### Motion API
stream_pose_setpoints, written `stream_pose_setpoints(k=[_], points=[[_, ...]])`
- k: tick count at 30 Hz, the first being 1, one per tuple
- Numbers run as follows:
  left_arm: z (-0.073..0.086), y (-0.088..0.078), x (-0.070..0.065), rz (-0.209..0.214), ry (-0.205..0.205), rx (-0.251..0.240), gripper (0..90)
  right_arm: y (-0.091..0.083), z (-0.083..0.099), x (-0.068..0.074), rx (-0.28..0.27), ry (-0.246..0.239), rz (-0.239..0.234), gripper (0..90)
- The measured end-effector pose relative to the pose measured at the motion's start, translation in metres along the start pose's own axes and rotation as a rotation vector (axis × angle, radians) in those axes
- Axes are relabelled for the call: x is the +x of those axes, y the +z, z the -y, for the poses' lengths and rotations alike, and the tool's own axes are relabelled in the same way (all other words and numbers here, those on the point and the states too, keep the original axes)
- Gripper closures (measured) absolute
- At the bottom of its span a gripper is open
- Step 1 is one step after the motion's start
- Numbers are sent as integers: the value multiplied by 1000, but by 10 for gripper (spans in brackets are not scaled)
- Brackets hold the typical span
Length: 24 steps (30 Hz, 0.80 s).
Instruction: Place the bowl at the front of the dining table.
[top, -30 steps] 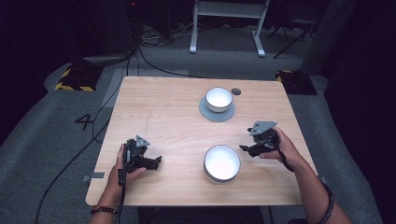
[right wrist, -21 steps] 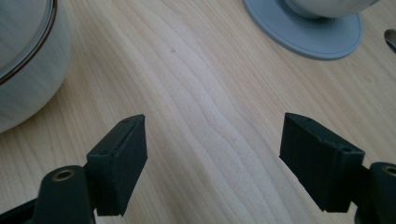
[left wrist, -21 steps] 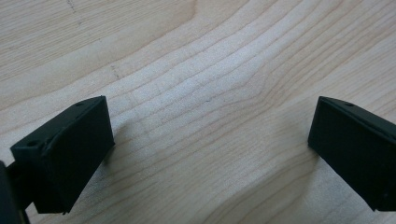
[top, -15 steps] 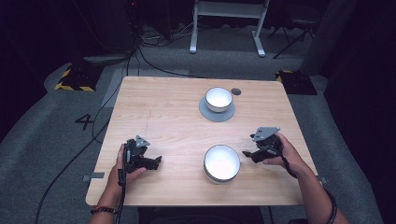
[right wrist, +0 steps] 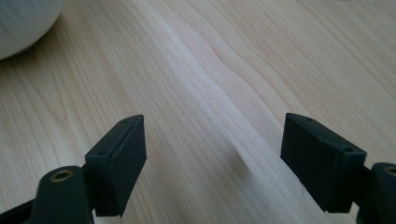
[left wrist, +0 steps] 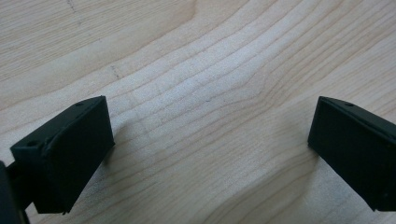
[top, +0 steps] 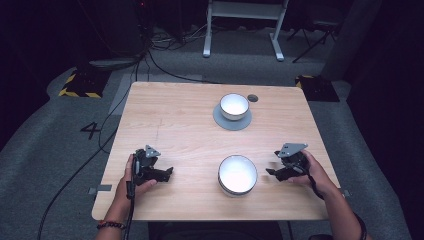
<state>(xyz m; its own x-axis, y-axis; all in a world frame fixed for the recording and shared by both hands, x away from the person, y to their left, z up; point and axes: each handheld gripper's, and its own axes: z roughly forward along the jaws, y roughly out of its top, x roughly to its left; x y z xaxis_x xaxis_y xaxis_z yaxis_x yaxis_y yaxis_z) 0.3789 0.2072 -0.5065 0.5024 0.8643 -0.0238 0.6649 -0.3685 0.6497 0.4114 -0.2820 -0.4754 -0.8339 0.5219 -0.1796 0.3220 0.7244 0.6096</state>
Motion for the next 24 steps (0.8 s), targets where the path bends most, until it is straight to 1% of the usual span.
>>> stream_pose_setpoints(k=[1,4,5,6,8,9,11,12,13,14,16,17,18,19,20,23,24], points=[[0,0,0,0,0,0,2,0,0,0,0,0,0,226],[0,0,0,0,0,0,2,-2,7,0,-11,23,-9,225],[0,0,0,0,0,0,2,-2,10,1,-16,48,-7,225],[0,0,0,0,0,0,2,-2,12,-1,-16,36,-13,225],[0,0,0,0,1,0,2,-3,16,-1,-26,53,-16,224],[0,0,0,1,3,2,1,-3,18,0,-25,72,-14,224],[0,0,1,1,5,4,1,-5,22,-2,-27,68,-12,224],[0,0,0,2,3,2,1,-6,24,-2,-33,87,-14,224],[0,0,0,5,1,3,1,-7,26,-2,-36,91,-15,224],[0,0,0,2,1,1,1,-7,28,-3,-34,82,-12,223],[0,0,0,2,0,1,1,-9,33,-4,-43,106,-12,222],[0,0,0,2,0,1,1,-9,35,-5,-47,99,-16,222],[0,0,0,2,0,1,1,-10,37,-6,-49,105,-24,221],[0,0,0,4,-1,1,1,-10,40,-6,-51,123,-22,217],[0,0,0,4,-1,1,1,-11,43,-7,-58,119,-23,212],[0,0,0,2,0,1,1,-13,51,-9,-70,147,-33,207],[0,0,0,2,0,0,1,-14,52,-10,-72,149,-27,203]])
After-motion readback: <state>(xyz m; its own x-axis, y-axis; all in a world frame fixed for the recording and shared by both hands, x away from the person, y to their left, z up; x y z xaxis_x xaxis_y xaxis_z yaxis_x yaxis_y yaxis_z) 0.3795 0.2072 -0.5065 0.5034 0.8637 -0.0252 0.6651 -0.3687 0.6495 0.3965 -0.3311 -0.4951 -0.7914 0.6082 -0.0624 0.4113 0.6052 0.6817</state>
